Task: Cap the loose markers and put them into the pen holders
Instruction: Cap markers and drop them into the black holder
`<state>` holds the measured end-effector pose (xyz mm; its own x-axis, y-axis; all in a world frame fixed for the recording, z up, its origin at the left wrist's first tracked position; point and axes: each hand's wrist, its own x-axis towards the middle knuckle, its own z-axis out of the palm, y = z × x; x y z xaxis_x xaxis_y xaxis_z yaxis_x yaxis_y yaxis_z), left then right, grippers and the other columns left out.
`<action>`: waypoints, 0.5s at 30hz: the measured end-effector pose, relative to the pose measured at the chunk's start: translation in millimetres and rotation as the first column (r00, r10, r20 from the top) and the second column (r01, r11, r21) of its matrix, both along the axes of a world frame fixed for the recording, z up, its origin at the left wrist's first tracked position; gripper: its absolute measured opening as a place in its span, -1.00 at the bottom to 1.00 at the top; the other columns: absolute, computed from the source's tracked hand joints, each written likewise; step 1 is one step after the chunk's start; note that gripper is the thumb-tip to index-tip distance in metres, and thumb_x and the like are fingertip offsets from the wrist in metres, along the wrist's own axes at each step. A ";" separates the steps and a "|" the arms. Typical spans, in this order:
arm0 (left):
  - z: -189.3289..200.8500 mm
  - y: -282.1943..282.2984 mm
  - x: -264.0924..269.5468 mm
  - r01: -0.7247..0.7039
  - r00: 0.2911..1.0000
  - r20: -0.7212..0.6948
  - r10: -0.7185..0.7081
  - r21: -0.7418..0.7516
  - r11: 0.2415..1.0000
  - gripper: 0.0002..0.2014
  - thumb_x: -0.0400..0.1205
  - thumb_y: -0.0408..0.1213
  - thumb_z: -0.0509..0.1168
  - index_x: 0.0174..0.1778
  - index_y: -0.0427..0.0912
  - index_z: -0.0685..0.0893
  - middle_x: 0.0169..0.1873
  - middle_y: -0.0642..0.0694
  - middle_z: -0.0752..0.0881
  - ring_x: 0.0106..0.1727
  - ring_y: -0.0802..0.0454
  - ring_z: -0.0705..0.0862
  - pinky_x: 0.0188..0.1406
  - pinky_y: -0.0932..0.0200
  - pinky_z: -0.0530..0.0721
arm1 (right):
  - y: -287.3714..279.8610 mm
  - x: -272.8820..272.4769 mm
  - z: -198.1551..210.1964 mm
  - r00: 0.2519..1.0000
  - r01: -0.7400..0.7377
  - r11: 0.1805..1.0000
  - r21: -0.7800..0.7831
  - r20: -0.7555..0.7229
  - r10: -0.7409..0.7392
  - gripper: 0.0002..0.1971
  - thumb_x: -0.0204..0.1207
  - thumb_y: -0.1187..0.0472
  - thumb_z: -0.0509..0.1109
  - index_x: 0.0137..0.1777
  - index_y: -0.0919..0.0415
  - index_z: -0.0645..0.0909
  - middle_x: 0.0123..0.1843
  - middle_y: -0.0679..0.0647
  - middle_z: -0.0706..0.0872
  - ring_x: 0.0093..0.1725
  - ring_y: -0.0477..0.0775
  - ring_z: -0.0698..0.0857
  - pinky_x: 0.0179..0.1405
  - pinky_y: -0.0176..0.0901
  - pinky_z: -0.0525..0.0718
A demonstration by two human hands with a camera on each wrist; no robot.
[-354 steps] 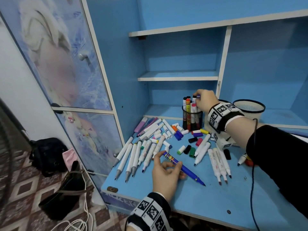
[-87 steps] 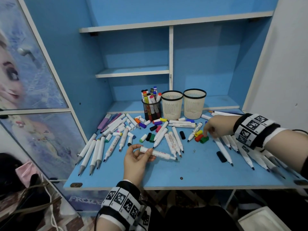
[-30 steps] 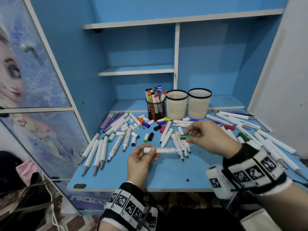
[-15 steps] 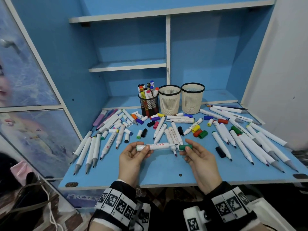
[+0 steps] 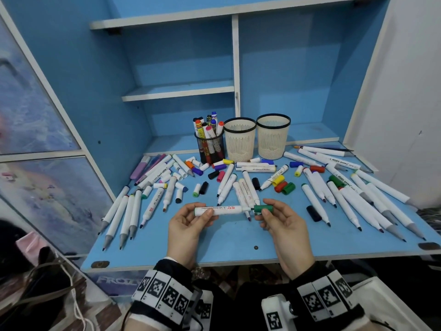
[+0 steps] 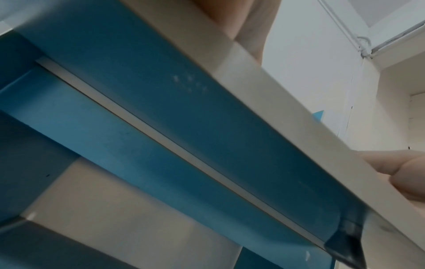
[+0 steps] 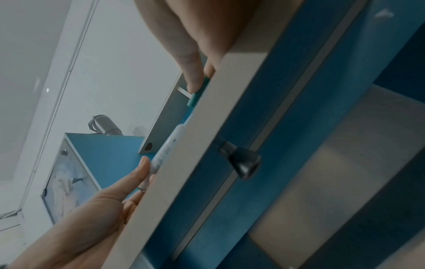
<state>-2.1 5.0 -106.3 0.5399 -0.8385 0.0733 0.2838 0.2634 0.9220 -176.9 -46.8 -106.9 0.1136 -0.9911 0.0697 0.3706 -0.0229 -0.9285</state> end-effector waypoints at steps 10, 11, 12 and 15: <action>0.6 2.4 -0.8 0.069 0.996 0.051 -0.070 0.021 0.997 -0.84 0.45 -0.61 0.36 -0.12 -0.33 0.62 -0.32 -0.17 0.80 -0.33 0.01 0.79 -0.29 0.34 0.72 | 0.2 -2.0 -3.3 0.991 -0.119 0.992 -0.033 -0.061 0.117 -0.81 0.49 0.49 0.37 0.01 0.26 0.68 -0.22 0.12 0.77 -0.22 -0.02 0.74 -0.22 -0.32 0.68; 0.9 2.9 -0.7 0.089 0.994 0.064 -0.090 0.030 0.996 -0.82 0.43 -0.62 0.37 -0.14 -0.32 0.62 -0.32 -0.17 0.81 -0.32 0.02 0.78 -0.29 0.35 0.72 | 0.2 -2.7 -3.3 0.991 -0.120 0.992 -0.033 -0.062 0.117 -0.81 0.49 0.50 0.37 0.01 0.27 0.67 -0.21 0.13 0.77 -0.22 -0.02 0.74 -0.22 -0.33 0.68; 1.1 3.2 -0.5 0.105 0.991 0.085 -0.108 0.043 0.994 -0.82 0.39 -0.60 0.40 -0.16 -0.31 0.64 -0.31 -0.18 0.81 -0.31 0.02 0.78 -0.28 0.36 0.72 | 0.4 -3.8 -3.0 0.992 -0.117 0.993 -0.031 -0.059 0.115 -0.81 0.49 0.51 0.36 0.01 0.28 0.67 -0.21 0.13 0.77 -0.23 -0.02 0.75 -0.22 -0.33 0.68; 2.0 4.3 -1.6 0.124 0.976 0.170 -0.139 0.093 0.988 -0.78 0.27 -0.47 0.50 -0.19 -0.30 0.71 -0.28 -0.20 0.80 -0.28 -0.02 0.74 -0.24 0.35 0.72 | 1.0 -6.4 -1.9 0.992 -0.108 0.994 -0.028 -0.062 0.107 -0.81 0.49 0.54 0.35 -0.03 0.29 0.66 -0.26 0.12 0.77 -0.29 -0.02 0.75 -0.26 -0.34 0.68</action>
